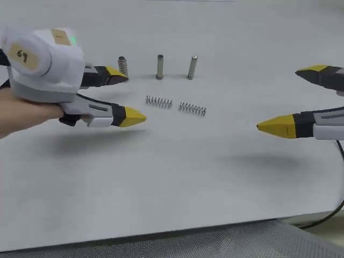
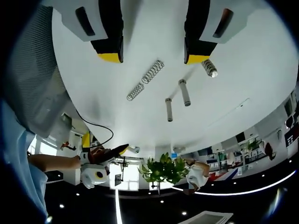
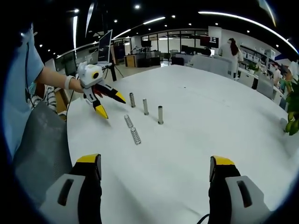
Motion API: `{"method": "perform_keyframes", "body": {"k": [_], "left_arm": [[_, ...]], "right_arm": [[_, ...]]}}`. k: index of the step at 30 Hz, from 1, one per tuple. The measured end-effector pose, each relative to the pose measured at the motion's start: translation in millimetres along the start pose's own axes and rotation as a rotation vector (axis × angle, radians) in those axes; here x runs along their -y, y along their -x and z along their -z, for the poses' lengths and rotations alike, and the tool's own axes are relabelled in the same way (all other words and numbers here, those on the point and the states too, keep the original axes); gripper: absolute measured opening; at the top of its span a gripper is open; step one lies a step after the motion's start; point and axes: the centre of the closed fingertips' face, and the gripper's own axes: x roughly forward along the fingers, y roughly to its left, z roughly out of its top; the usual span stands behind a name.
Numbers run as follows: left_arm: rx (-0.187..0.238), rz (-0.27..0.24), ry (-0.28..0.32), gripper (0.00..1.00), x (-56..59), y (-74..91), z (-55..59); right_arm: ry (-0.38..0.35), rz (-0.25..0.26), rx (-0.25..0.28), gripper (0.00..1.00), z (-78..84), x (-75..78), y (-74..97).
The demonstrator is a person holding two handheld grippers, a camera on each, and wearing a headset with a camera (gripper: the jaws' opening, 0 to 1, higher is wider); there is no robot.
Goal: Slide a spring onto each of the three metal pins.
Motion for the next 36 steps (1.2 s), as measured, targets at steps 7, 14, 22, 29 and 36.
{"method": "perform_keyframes", "body": {"k": [7,14,22,29,36], "left_arm": [[-0.013,0.023,-0.007,0.38,-8.3,-12.6,6.2],[-0.036,0.052,-0.031,0.28,-6.7,-24.5,8.2],[-0.043,0.071,-0.045,0.21,-4.5,-33.1,7.9],[-0.051,0.083,-0.053,0.14,-6.2,-36.1,8.8],[-0.057,0.101,-0.070,0.10,-3.1,-38.2,8.2]], "right_arm": [[-0.007,0.006,-0.004,0.95,3.8,3.7,2.5],[-0.018,0.013,-0.003,0.95,6.4,9.3,6.2],[-0.034,0.016,-0.012,0.94,14.5,12.4,9.1],[-0.040,0.022,-0.015,0.94,18.2,14.4,10.2],[-0.043,0.022,-0.014,0.94,19.1,15.9,9.2]]}}
